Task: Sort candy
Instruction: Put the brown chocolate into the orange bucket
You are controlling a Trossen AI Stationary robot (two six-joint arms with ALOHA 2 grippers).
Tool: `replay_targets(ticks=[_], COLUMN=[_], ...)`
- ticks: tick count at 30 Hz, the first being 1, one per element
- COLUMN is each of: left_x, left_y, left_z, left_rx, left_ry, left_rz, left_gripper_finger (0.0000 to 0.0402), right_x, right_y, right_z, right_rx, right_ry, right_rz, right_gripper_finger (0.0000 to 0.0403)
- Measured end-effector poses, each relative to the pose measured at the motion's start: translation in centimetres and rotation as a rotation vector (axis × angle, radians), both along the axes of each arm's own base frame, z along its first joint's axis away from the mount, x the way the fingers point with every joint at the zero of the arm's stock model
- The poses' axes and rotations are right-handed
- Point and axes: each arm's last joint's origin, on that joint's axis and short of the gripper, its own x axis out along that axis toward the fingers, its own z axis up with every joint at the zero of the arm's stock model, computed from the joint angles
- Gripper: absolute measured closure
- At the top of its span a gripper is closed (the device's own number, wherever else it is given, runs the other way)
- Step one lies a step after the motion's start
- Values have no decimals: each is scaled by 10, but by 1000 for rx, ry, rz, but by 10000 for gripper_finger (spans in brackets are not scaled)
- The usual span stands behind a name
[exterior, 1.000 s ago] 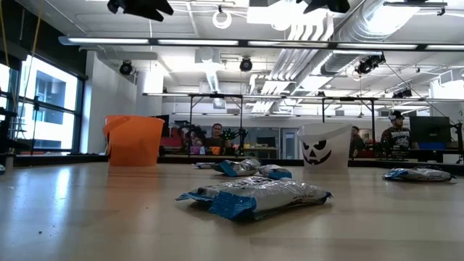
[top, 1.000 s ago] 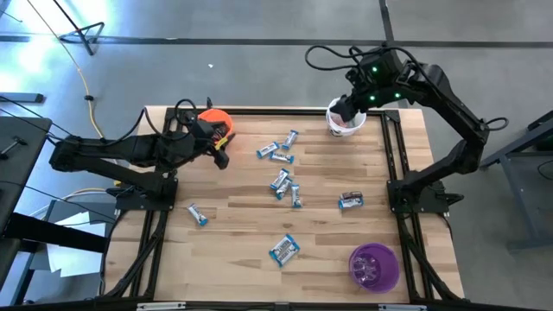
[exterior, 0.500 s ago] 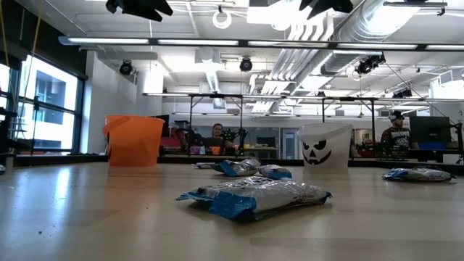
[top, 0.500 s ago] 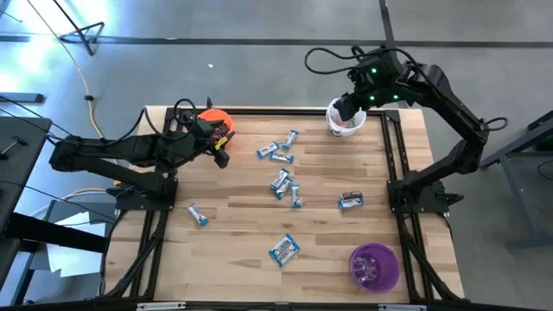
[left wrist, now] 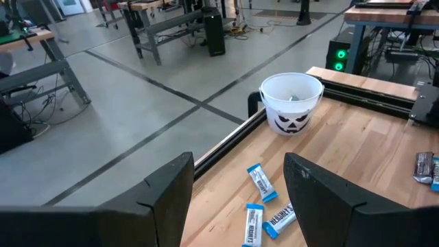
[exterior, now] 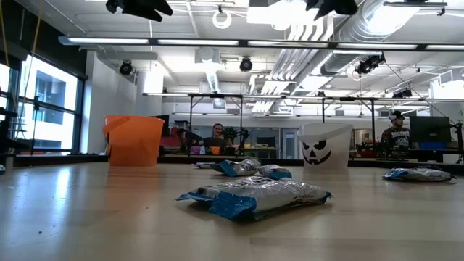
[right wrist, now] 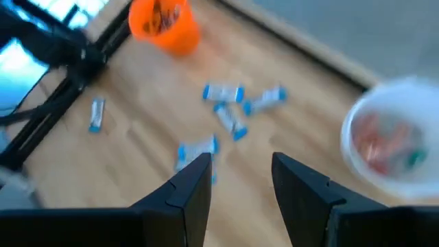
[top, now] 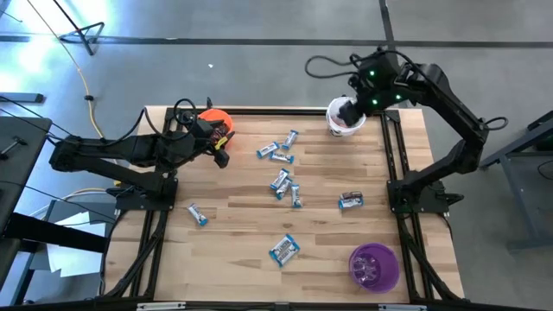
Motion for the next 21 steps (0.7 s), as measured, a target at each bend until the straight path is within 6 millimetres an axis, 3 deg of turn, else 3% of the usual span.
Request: replay_targets(ticks=[4, 10, 14, 21], left_x=[0, -2, -5, -9], left_y=[0, 0, 0, 1], left_z=[0, -5, -11, -16], left_rx=[0, -5, -41, -91], left_ry=[2, 54, 82, 93], left_rz=[0, 5, 27, 57], left_gripper_finger=[188, 188, 188, 188], right_x=[-13, -5, 4, 5], right_y=[10, 28, 43, 70], right_z=[-11, -25, -62, -148], right_rx=[152, 245, 308, 344], right_ry=[148, 158, 300, 635], right_rz=[33, 109, 198, 508], right_gripper_finger=[253, 253, 253, 253])
